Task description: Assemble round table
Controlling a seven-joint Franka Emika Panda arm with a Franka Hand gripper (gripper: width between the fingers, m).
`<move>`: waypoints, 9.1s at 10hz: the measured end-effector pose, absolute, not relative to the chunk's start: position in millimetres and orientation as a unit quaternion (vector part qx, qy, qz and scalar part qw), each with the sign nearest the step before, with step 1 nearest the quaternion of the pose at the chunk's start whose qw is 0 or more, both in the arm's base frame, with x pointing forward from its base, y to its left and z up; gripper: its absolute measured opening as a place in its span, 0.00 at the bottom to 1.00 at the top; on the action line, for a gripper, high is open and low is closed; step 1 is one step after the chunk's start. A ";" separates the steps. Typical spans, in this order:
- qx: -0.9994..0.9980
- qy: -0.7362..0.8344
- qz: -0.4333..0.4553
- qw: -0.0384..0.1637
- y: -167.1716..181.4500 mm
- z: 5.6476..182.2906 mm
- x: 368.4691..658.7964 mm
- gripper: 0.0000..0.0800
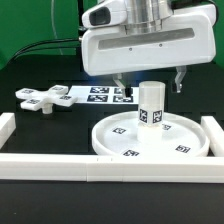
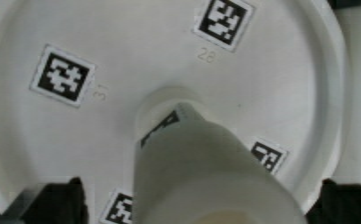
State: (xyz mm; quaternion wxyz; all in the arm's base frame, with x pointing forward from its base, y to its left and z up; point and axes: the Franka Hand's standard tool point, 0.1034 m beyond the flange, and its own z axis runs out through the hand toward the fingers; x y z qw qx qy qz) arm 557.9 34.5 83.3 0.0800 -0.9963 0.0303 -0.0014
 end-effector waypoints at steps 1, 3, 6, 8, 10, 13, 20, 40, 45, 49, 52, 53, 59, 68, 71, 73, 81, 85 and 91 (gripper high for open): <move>-0.996 -0.028 -0.005 0.080 34.5 82.0 559.7 0.81; -0.993 -0.081 -0.009 0.079 34.5 81.7 560.1 0.81; -0.982 -0.172 -0.015 0.074 32.7 81.4 560.0 0.81; -0.950 -0.308 -0.019 0.054 33.9 81.4 560.8 0.81; -0.916 -0.398 -0.018 0.044 38.1 79.8 561.4 0.81; -0.878 -0.477 -0.020 0.039 35.8 80.0 561.2 0.81; -0.736 -0.677 -0.005 0.010 43.1 78.7 566.3 0.81; -0.947 -0.321 0.000 0.007 39.6 76.2 563.9 0.51; -0.994 -0.109 0.001 0.019 38.0 75.4 563.0 0.51; -0.990 0.139 0.012 0.032 38.0 74.4 561.0 0.51; -0.956 0.289 0.025 0.035 41.0 73.8 558.5 0.51; -0.944 0.328 0.028 0.035 41.7 73.7 558.3 0.51; -0.858 0.509 0.044 0.049 41.2 72.6 558.7 0.51; -0.968 0.242 0.026 0.064 46.4 75.1 561.9 0.81; -0.996 0.059 0.014 0.061 45.5 75.1 562.0 0.81; -0.997 -0.054 0.007 0.059 46.2 75.2 562.0 0.81; -0.915 -0.403 -0.011 0.034 42.5 75.5 564.6 0.81; -0.850 -0.527 -0.013 0.015 40.9 76.9 567.8 0.81; -0.705 -0.709 0.001 -0.008 38.9 76.3 568.4 0.81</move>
Offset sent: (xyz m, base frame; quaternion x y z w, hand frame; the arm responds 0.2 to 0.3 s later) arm 0.0000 0.0000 0.0000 0.0000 0.0000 -0.1938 0.9810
